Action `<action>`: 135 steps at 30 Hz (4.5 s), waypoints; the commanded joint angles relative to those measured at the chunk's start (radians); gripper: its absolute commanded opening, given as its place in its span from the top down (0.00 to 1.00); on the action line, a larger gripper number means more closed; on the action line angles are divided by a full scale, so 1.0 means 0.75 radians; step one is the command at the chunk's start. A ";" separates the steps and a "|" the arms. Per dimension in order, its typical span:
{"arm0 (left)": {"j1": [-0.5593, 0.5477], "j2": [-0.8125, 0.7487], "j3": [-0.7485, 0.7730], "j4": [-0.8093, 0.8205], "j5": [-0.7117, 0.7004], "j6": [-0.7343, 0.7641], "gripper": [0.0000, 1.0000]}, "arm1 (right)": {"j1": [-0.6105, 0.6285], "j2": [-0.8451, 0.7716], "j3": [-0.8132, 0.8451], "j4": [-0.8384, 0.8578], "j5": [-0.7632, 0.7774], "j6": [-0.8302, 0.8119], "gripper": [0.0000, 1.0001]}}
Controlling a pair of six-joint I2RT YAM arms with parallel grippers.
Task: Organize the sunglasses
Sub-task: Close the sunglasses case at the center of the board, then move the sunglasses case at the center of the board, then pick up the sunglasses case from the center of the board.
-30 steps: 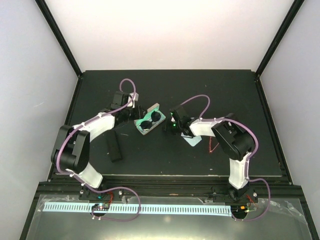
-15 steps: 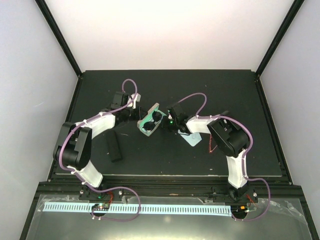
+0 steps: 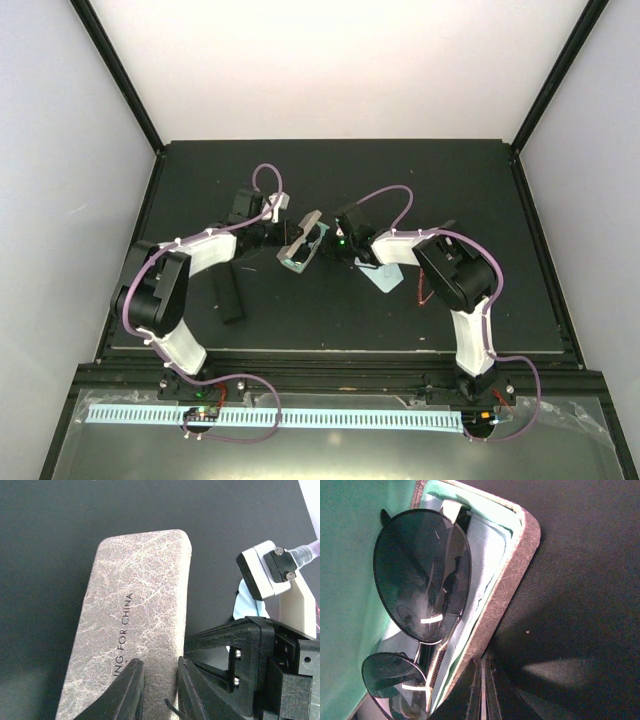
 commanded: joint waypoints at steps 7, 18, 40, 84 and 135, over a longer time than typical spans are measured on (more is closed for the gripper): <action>-0.063 0.041 -0.016 -0.028 -0.012 -0.026 0.80 | 0.002 -0.007 -0.086 0.013 0.088 0.043 0.93; -0.068 -0.173 -0.038 -0.115 -0.248 0.034 0.39 | 0.002 -0.359 -0.226 -0.116 0.334 -0.117 0.85; -0.300 0.085 0.166 -0.548 -0.698 0.357 0.01 | -0.002 -0.981 -0.679 -0.234 0.368 -0.263 0.50; 0.013 0.284 0.449 -0.676 -0.863 0.139 0.05 | 0.001 -0.955 -0.680 -0.251 0.355 -0.235 0.42; 0.041 -1.716 -0.060 -0.960 -1.064 -0.014 0.01 | 0.875 0.308 0.764 -0.690 0.840 -0.396 0.60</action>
